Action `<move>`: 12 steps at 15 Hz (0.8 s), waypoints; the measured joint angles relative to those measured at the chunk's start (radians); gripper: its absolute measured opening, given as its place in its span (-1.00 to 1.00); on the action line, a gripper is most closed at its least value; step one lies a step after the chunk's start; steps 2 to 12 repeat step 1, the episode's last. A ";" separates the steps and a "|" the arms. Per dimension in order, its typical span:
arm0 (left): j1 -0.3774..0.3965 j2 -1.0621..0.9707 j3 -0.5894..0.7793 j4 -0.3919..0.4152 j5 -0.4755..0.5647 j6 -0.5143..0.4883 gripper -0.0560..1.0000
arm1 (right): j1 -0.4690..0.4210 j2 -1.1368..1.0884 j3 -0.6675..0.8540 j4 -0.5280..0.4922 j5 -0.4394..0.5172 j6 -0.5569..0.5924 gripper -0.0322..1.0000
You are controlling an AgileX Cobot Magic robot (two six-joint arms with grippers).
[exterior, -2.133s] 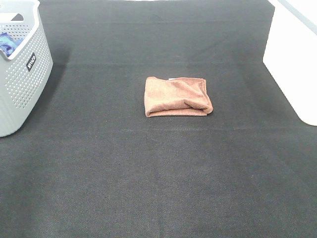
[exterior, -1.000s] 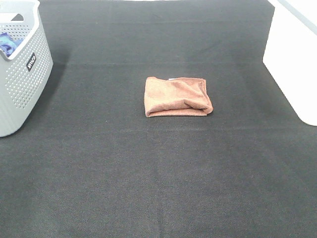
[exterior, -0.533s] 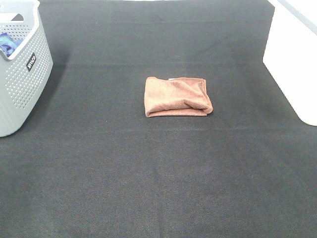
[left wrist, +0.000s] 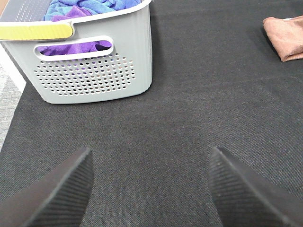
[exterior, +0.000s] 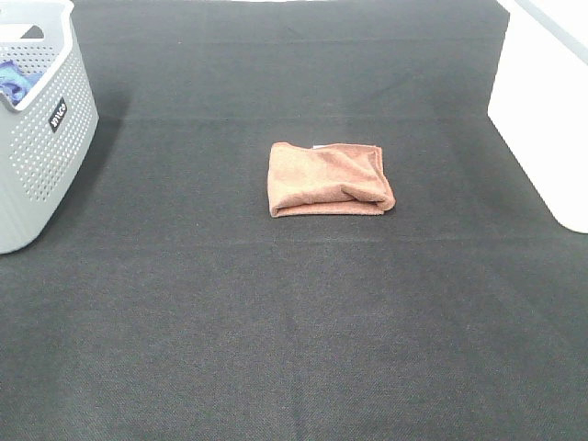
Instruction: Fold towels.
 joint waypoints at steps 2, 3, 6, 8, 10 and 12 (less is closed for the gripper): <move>0.000 0.000 0.000 0.000 0.000 0.000 0.36 | 0.000 0.000 0.000 0.000 0.000 0.000 0.73; 0.000 0.000 0.000 0.000 0.000 0.000 0.36 | 0.000 0.000 0.000 0.000 0.000 0.000 0.73; 0.000 0.000 0.000 0.000 0.000 0.000 0.36 | 0.000 0.000 0.000 0.000 0.000 0.000 0.73; 0.000 0.000 0.000 0.000 0.000 0.000 0.36 | 0.000 0.000 0.000 0.000 0.000 0.000 0.73; 0.000 0.000 0.000 0.000 0.000 0.000 0.36 | 0.000 0.000 0.000 0.000 0.000 0.000 0.73; 0.000 0.000 0.000 0.000 0.000 0.000 0.36 | 0.000 0.000 0.000 0.000 0.000 0.000 0.73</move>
